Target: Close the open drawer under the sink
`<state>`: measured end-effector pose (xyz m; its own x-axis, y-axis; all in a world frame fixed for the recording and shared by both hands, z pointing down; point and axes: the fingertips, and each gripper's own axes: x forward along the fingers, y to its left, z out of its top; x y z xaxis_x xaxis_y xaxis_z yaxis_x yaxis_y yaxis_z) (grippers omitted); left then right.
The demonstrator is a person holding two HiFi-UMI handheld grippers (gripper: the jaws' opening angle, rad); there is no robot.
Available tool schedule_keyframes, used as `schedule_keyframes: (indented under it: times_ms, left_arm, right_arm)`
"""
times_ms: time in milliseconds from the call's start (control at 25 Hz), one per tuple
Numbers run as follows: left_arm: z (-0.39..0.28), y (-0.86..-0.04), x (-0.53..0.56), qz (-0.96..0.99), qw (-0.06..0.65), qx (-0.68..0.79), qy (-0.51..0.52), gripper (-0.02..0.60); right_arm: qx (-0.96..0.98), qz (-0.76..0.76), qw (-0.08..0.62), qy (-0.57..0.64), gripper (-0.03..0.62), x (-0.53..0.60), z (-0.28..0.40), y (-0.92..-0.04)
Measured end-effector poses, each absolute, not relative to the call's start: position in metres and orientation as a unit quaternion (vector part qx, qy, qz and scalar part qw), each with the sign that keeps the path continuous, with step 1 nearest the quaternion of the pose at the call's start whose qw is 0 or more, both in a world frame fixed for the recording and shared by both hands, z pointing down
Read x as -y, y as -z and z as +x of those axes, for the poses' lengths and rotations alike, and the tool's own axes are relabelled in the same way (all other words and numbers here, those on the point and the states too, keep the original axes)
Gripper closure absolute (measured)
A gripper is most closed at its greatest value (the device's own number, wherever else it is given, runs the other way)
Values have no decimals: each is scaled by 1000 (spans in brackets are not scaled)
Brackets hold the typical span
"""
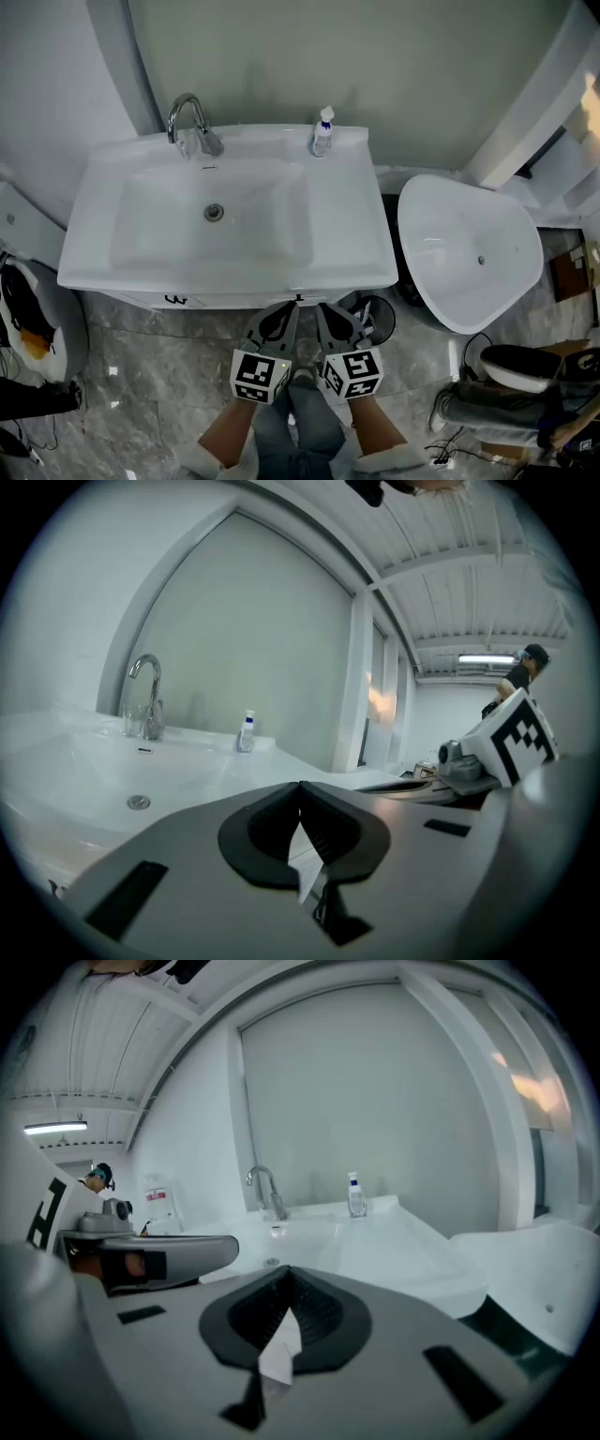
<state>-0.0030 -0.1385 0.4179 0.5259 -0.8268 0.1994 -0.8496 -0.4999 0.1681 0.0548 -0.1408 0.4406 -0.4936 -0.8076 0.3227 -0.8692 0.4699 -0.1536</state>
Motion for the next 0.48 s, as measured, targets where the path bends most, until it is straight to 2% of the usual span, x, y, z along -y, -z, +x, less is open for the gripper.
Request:
schedule_keyframes:
  times_ms: [480]
  left_arm:
    - [21, -286, 118, 881, 93, 465, 4, 565]
  right_arm:
    - [894, 427, 70, -113, 585, 131, 62, -311]
